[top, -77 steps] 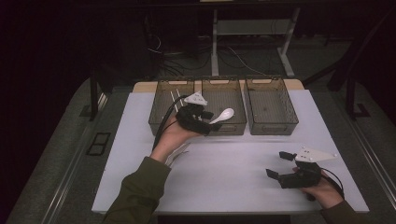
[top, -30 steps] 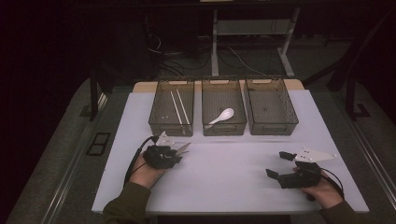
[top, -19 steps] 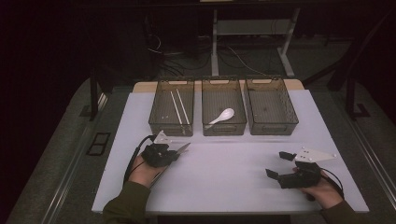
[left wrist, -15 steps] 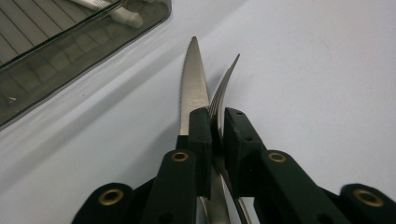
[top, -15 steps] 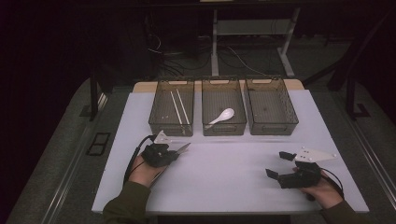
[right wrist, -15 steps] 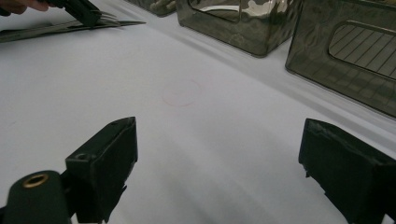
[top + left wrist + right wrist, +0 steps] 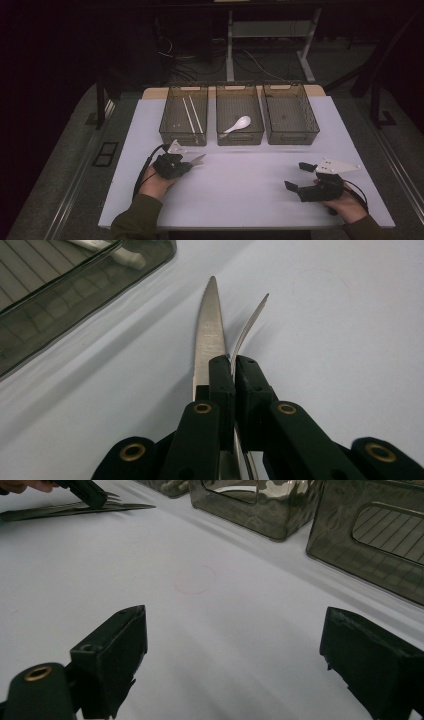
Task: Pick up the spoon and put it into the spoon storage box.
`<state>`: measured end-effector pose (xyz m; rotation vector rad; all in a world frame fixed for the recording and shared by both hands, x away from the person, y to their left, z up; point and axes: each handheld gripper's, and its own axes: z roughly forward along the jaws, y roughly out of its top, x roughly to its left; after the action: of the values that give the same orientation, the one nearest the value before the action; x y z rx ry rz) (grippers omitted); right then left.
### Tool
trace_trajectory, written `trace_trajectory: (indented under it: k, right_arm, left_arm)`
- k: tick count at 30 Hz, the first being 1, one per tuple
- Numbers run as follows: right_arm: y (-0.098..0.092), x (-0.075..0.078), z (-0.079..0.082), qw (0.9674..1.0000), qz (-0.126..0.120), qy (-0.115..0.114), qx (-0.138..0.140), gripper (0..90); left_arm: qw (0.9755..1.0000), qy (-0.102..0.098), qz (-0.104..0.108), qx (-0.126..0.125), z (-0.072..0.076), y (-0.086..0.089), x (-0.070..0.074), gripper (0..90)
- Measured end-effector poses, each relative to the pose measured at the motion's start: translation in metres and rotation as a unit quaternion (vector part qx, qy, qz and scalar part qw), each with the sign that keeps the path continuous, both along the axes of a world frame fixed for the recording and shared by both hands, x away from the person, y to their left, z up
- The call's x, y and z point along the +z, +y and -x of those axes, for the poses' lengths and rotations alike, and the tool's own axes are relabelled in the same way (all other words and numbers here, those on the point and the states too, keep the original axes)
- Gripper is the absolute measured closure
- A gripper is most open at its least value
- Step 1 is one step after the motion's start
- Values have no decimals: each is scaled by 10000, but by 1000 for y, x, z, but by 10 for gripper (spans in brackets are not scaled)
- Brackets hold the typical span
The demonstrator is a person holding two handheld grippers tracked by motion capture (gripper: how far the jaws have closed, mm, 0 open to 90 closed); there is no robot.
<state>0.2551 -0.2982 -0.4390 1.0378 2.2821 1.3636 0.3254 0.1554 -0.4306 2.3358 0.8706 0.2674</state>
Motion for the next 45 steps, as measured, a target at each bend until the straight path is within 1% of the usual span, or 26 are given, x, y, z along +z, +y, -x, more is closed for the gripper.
trace_trajectory:
  k: [3, 7, 8, 11, 13, 15, 16, 18, 21, 22, 24, 25, 28, 31, 33, 35, 36, 38, 39, 43, 45]
  right_arm:
    - [0, 0, 0, 10000, -7, 9, -1, 115]
    - [-1, 0, -1, 9999, -87, 81, 24, 115]
    - [-1, 1, -1, 9999, -112, 102, 13, 115]
    - [-3, 2, -2, 9996, -254, 149, -24, 114]
    - [-4, 3, -3, 9993, -315, 196, -78, 115]
    - [-4, 5, -4, 9988, -400, 268, -31, 115]
    - [-4, 7, -4, 9987, -407, 322, -13, 115]
    - [-4, 9, -5, 9982, -412, 413, 98, 115]
    - [-2, 13, -6, 9982, -326, 405, 287, 115]
    - [-1, 14, -7, 9978, -342, 440, 371, 115]
    - [0, 16, -8, 9959, -473, 527, 563, 125]
    - [1, 17, -9, 9950, -536, 581, 613, 149]
    - [3, 18, -13, 9931, -688, 697, 647, 156]
    - [8, 19, -16, 9925, -725, 722, 672, 182]
    - [13, 20, -18, 9923, -726, 717, 707, 183]
    - [17, 21, -19, 9918, -710, 726, 770, 188]
    - [18, 22, -20, 9920, -678, 698, 808, 188]
    - [21, 24, -21, 9923, -615, 623, 877, 237]
    - [22, 26, -21, 9923, -618, 594, 889, 246]
    - [26, 34, -23, 9912, -644, 453, 1060, 391]
    - [30, 37, -25, 9904, -605, 413, 1174, 454]
  left_arm:
    - [10000, -6, 20, -46, 1, 0, 5, 862]
    - [9999, -26, 146, -77, 3, -2, 10, 865]
    - [9998, -3, 192, -60, 4, -3, 12, 865]
    - [9996, -23, 246, -117, 6, -6, 16, 866]
    - [9992, -41, 386, -132, 6, -8, 19, 866]
    - [9984, -93, 542, -153, 7, -11, 24, 867]
    - [9981, -122, 585, -116, 7, -13, 27, 867]
    - [9976, -203, 639, -150, 7, -17, 32, 867]
    - [9966, -273, 754, -194, 5, -23, 37, 867]
    - [9962, -283, 800, -201, 4, -25, 38, 866]
    - [9951, -325, 898, -244, 4, -30, 41, 866]
    - [9946, -365, 934, -257, 3, -32, 43, 866]
    - [9930, -494, 1036, -279, 2, -40, 48, 866]
    - [9913, -562, 1131, -363, 0, -48, 53, 866]
    - [9899, -569, 1212, -476, -1, -55, 55, 866]
    - [9888, -536, 1265, -579, -2, -61, 56, 866]
    - [9881, -534, 1287, -659, -3, -64, 56, 866]
    - [9872, -505, 1273, -813, -3, -71, 56, 866]
    - [9864, -485, 1282, -911, -2, -74, 56, 866]
    - [9829, -364, 1313, -1238, 0, -87, 56, 866]
    - [9809, -285, 1309, -1408, 1, -96, 55, 866]
